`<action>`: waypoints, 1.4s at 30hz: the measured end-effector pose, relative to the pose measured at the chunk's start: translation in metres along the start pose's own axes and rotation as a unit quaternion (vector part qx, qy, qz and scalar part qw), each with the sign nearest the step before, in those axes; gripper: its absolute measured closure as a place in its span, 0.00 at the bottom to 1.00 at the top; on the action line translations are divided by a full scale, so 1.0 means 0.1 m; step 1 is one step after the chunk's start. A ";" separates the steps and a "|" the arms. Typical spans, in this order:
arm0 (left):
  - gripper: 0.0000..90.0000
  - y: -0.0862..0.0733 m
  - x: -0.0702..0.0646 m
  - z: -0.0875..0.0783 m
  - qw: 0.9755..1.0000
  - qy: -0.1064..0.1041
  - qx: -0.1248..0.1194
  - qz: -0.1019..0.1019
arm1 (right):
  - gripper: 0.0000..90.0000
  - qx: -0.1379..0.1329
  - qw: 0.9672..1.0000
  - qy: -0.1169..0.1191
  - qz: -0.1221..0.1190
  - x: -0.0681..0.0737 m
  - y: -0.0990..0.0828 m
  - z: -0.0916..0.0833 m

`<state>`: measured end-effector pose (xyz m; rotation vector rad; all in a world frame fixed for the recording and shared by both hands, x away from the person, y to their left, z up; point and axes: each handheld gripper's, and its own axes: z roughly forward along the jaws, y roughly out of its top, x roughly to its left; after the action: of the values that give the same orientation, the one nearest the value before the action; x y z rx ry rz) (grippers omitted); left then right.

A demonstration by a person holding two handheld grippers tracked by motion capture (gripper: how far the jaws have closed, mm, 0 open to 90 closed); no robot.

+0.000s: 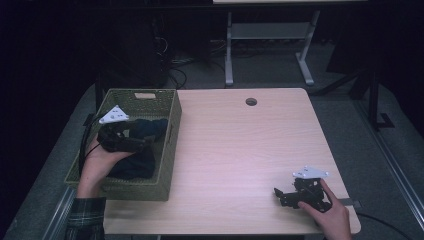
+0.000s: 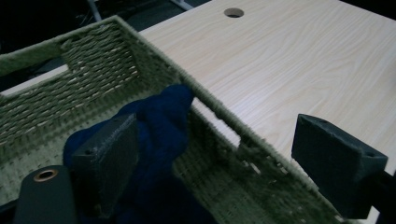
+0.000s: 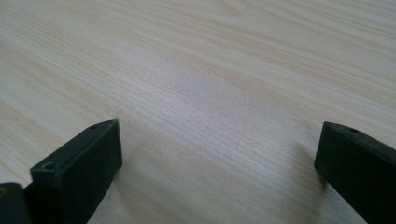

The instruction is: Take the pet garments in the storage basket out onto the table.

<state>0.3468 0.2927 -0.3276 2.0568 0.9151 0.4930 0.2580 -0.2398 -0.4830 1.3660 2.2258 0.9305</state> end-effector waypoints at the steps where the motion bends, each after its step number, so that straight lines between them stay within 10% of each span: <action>1: 0.16 -0.02 0.02 0.00 1.000 0.003 -0.001 -0.005 | 0.01 0.000 1.000 0.000 0.000 0.00 0.00 0.00; 27: 0.15 -0.42 0.39 0.24 0.994 0.034 0.098 -0.022 | 0.01 0.000 1.000 0.000 0.000 0.00 0.00 0.00; 42: 0.14 -0.59 0.49 0.48 0.989 0.012 0.142 -0.051 | 0.00 0.000 1.000 0.000 0.001 0.00 0.00 0.00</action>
<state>0.3829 0.3281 -0.4026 2.2467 1.1531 0.3499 0.2577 -0.2399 -0.4831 1.3683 2.2245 0.9310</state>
